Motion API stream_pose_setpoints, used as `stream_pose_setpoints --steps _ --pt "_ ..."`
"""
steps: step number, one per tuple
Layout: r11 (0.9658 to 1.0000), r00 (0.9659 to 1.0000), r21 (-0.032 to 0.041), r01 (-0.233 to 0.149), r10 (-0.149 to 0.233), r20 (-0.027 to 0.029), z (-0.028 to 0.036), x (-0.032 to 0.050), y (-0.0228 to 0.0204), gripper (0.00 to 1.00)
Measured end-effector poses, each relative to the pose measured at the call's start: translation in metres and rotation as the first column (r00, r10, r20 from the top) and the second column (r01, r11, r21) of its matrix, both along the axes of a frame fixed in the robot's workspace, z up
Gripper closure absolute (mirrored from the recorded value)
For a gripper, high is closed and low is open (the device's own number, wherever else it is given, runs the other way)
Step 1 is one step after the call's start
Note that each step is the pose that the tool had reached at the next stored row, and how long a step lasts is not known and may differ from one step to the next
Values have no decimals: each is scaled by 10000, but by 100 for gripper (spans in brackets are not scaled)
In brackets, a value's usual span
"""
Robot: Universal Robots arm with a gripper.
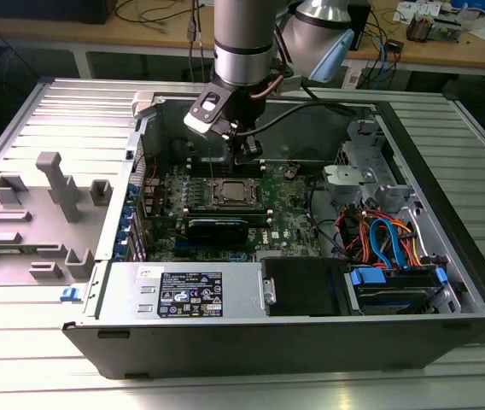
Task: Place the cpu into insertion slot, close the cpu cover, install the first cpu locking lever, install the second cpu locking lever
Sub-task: 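Install the first cpu locking lever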
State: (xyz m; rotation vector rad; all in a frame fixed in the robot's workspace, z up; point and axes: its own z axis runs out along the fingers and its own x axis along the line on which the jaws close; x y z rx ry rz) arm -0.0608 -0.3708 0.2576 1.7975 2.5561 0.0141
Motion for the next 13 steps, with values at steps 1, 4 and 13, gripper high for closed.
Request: stream_pose_setpoints --steps 1,4,13 --pt "10000 10000 0 -71 71 1 0 0 0 89" --pt "9993 9993 0 -368 368 0 0 -1 0 89" --pt "9961 9961 -1 -887 887 0 0 -11 -4 89"
